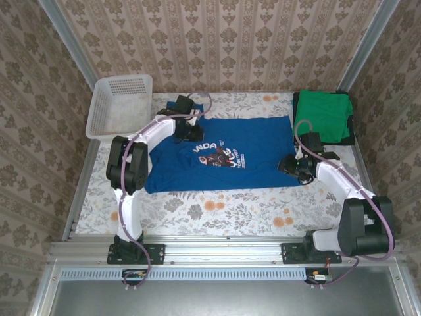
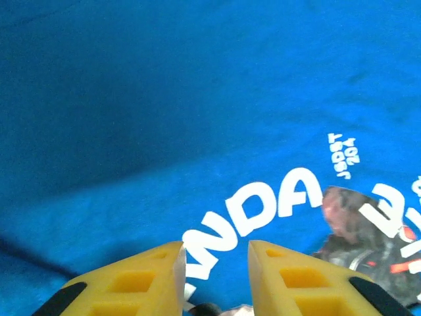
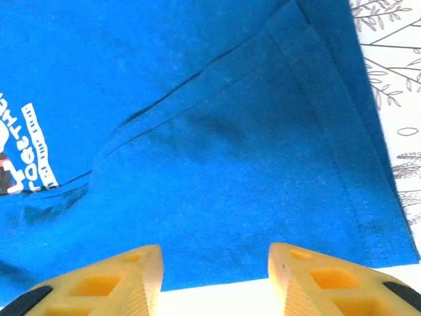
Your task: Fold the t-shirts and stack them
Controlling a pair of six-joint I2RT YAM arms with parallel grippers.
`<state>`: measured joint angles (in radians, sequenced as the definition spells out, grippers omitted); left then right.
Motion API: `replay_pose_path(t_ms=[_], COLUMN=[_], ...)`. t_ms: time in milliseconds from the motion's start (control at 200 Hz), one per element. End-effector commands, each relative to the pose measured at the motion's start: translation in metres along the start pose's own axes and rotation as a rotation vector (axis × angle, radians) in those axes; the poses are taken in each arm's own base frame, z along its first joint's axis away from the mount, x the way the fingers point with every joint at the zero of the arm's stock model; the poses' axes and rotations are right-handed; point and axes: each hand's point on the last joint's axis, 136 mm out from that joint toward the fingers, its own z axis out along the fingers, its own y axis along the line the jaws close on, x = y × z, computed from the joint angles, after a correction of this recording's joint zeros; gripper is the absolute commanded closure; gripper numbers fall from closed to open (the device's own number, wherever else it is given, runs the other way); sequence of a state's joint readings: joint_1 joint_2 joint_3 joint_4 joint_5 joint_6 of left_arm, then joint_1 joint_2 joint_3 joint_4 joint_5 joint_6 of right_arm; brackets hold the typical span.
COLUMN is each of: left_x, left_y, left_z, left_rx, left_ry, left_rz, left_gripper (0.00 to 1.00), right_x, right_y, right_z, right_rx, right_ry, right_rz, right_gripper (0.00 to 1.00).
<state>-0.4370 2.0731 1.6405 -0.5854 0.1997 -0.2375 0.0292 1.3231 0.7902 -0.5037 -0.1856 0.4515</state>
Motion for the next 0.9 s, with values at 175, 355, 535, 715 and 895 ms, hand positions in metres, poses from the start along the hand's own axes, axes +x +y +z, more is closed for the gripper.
replay_pose_path(t_ms=[175, 355, 535, 715, 895], left_x=[0.006, 0.05, 0.056, 0.046, 0.043], left_y=[0.005, 0.016, 0.022, 0.024, 0.032], left_z=[-0.044, -0.018, 0.004, 0.002, 0.003], left_rx=[-0.02, -0.054, -0.071, -0.125, -0.174], left_ry=[-0.085, 0.043, 0.113, 0.126, 0.142], left_rz=[0.013, 0.047, 0.068, 0.114, 0.14], left_gripper=[0.47, 0.38, 0.44, 0.52, 0.7], right_x=[0.0, -0.003, -0.001, 0.004, 0.008], right_y=[0.02, 0.02, 0.018, 0.015, 0.013], right_z=[0.003, 0.008, 0.014, 0.017, 0.022], right_rx=[0.0, 0.011, 0.019, 0.026, 0.026], right_ry=[0.0, 0.009, 0.03, 0.04, 0.05], right_rz=[-0.058, -0.068, -0.072, -0.071, -0.069], right_gripper=[0.49, 0.49, 0.48, 0.48, 0.48])
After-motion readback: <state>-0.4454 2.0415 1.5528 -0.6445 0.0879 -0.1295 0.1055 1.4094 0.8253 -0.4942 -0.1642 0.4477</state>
